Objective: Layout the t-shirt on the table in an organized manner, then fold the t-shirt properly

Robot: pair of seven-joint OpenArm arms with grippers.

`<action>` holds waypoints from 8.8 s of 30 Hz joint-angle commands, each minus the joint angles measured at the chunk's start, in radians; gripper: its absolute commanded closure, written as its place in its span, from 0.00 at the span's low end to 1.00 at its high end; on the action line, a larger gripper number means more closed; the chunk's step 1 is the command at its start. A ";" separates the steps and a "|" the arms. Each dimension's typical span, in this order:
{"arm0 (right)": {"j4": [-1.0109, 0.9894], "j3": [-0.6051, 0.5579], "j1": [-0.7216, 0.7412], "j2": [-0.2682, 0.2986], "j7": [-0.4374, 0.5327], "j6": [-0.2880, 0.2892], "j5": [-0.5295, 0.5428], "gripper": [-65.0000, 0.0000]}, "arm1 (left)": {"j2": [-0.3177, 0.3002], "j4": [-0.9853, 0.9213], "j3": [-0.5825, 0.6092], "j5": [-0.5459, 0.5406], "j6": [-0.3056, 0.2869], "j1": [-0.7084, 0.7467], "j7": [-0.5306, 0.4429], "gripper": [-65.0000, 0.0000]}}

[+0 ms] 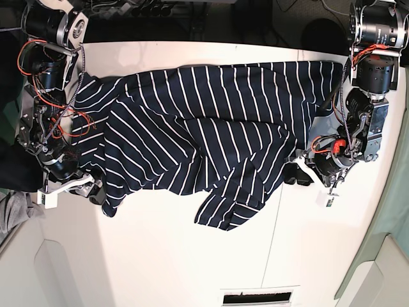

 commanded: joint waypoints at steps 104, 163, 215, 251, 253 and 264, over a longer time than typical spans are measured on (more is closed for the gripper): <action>0.142 0.042 -0.143 -0.018 0.087 0.061 -0.013 1.00 | -0.125 0.663 0.053 -0.014 -0.152 0.302 -0.074 1.00; 0.142 0.041 -0.148 -0.018 0.086 0.061 -0.021 1.00 | 0.001 0.128 -0.153 -0.039 0.060 0.193 -0.064 0.42; 0.389 0.107 -0.249 0.093 -0.100 0.064 0.121 1.00 | -0.249 0.091 0.130 0.173 0.060 -0.269 -0.014 1.00; 0.393 0.159 -0.179 0.081 0.056 -0.029 -0.002 0.47 | -0.250 -0.037 -0.066 -0.643 -0.208 -0.136 0.369 0.70; 0.292 0.109 -0.128 0.114 0.104 -0.045 -0.066 0.48 | -0.216 -0.037 -0.066 -0.643 -0.208 -0.114 0.373 0.70; -0.047 -0.204 -0.037 0.238 0.296 -0.041 -0.322 0.52 | -0.030 0.039 -0.064 -0.614 -0.208 -0.018 0.414 0.70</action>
